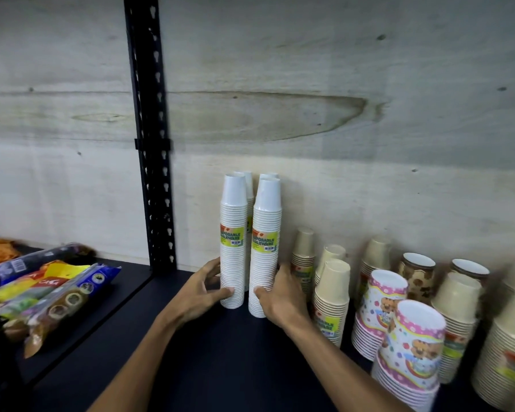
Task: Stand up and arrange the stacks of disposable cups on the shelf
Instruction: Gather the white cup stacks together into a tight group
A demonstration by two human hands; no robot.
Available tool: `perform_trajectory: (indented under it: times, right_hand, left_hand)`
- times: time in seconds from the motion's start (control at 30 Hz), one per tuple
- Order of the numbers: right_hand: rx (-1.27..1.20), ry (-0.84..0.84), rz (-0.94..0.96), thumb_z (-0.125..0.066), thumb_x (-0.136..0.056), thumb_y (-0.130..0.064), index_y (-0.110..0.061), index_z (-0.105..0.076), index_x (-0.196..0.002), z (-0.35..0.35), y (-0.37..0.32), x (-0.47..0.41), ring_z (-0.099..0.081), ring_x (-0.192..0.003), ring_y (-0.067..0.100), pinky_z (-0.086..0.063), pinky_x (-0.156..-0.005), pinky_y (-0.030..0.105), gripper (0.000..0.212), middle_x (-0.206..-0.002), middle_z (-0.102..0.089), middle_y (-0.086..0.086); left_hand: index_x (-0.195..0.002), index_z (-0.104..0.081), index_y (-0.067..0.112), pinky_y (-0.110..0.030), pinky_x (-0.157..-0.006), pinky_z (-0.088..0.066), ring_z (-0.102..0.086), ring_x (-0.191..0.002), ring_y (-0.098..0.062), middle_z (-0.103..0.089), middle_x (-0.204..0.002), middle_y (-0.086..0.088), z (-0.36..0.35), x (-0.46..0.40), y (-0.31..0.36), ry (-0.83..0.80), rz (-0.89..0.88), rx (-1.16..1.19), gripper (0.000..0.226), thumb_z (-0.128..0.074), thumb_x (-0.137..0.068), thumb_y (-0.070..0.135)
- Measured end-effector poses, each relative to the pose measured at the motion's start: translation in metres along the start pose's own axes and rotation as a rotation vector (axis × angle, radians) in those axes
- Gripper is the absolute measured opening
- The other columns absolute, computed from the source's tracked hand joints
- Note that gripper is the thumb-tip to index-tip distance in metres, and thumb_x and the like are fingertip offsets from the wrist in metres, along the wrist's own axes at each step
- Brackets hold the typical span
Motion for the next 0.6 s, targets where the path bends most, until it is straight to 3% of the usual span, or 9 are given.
perform_trajectory:
  times: [0.23, 0.3, 0.4, 0.47, 0.6]
  right_hand:
    - [-0.082, 0.002, 0.043, -0.074, -0.083, -0.031, -0.012, -0.046, -0.134, -0.012, 0.001, -0.003, -0.052, -0.127, 0.026, -0.043, -0.105, 0.036, 0.061, -0.137, -0.054, 0.006]
    - [-0.120, -0.003, 0.024, -0.075, -0.081, -0.032, -0.011, -0.045, -0.136, -0.013, 0.004, -0.004, -0.052, -0.128, 0.025, -0.044, -0.105, 0.035, 0.065, -0.138, -0.052, 0.006]
    - [-0.240, -0.031, 0.019, -0.076, -0.077, -0.030, -0.011, -0.029, -0.147, -0.018, 0.008, -0.005, -0.043, -0.138, 0.022, -0.038, -0.114, 0.038, 0.087, -0.150, -0.042, 0.003]
    - [-0.273, -0.086, 0.040, -0.073, -0.079, -0.031, -0.016, -0.017, -0.154, -0.023, 0.011, -0.007, -0.037, -0.143, 0.019, -0.034, -0.117, 0.040, 0.095, -0.157, -0.035, -0.001]
    - [-0.297, -0.164, 0.079, -0.064, -0.090, -0.025, -0.022, -0.030, -0.148, -0.028, 0.016, -0.008, -0.049, -0.132, 0.013, -0.038, -0.110, 0.026, 0.068, -0.146, -0.050, -0.006]
  left_hand:
    - [-0.139, -0.044, 0.021, -0.020, -0.085, -0.054, -0.061, -0.118, -0.005, -0.060, -0.134, 0.008, 0.001, -0.001, -0.004, 0.005, -0.007, -0.030, 0.066, -0.073, -0.084, 0.001]
    - [-0.140, -0.042, 0.022, -0.020, -0.086, -0.054, -0.062, -0.115, -0.002, -0.059, -0.134, 0.007, 0.002, -0.003, -0.006, 0.023, 0.012, -0.036, 0.068, -0.074, -0.083, 0.004]
    - [-0.144, -0.034, 0.025, -0.011, -0.087, -0.050, -0.057, -0.115, 0.010, -0.055, -0.134, 0.012, -0.001, -0.004, -0.007, 0.014, 0.043, -0.011, 0.073, -0.071, -0.085, 0.002]
    - [-0.146, -0.030, 0.029, -0.012, -0.094, -0.046, -0.052, -0.123, 0.007, -0.052, -0.138, 0.016, -0.004, -0.006, -0.007, -0.028, 0.044, 0.001, 0.076, -0.067, -0.087, -0.001]
    - [-0.144, -0.040, 0.023, -0.027, -0.108, -0.042, -0.056, -0.124, -0.005, -0.060, -0.135, 0.009, -0.005, -0.008, -0.009, -0.083, 0.068, 0.010, 0.062, -0.063, -0.091, 0.000]
Point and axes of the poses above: each hand's wrist, its own x-axis away from the middle knuckle, its own z-axis out of the back of the hand, y = z × x, the point moved 3 cm from there along -x, towards the middle knuckle
